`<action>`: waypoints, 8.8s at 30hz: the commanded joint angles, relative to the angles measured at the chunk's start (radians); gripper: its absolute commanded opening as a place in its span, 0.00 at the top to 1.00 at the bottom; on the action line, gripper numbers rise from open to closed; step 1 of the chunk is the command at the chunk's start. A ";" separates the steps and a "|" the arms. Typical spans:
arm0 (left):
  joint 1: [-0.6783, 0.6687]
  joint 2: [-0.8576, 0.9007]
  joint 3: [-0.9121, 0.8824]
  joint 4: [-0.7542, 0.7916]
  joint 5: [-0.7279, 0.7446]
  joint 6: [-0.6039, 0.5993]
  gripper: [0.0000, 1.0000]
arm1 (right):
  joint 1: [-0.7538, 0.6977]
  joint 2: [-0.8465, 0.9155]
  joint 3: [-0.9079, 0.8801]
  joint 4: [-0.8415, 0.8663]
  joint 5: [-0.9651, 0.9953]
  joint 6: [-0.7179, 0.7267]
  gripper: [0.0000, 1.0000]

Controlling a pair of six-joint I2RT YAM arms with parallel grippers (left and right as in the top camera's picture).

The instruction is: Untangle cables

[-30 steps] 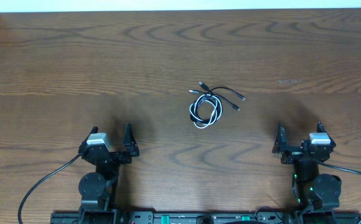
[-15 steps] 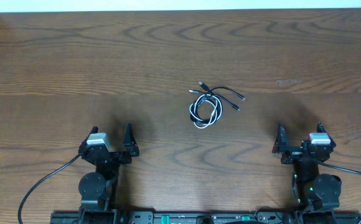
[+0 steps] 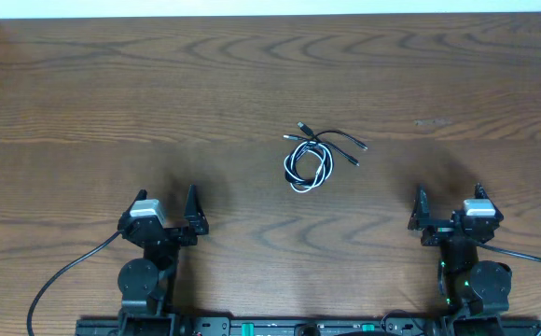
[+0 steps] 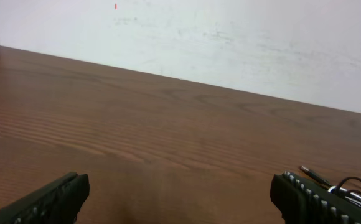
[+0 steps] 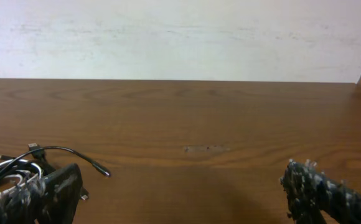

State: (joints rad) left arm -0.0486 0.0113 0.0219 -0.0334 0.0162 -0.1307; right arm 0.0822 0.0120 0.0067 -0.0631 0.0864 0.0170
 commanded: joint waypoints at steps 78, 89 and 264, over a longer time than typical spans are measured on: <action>-0.001 0.001 -0.018 -0.040 -0.028 -0.001 0.02 | 0.000 -0.003 -0.001 -0.001 0.015 -0.011 0.01; -0.001 0.001 -0.018 -0.040 -0.028 -0.001 0.02 | 0.000 -0.003 -0.001 -0.001 0.015 -0.011 0.01; -0.003 1.513 0.911 -0.283 0.002 -0.181 0.02 | 0.000 -0.002 -0.001 -0.005 -0.013 -0.001 0.01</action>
State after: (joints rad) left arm -0.0490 1.5188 0.9161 -0.3138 0.0212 -0.3164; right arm 0.0822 0.0128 0.0067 -0.0639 0.0750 0.0368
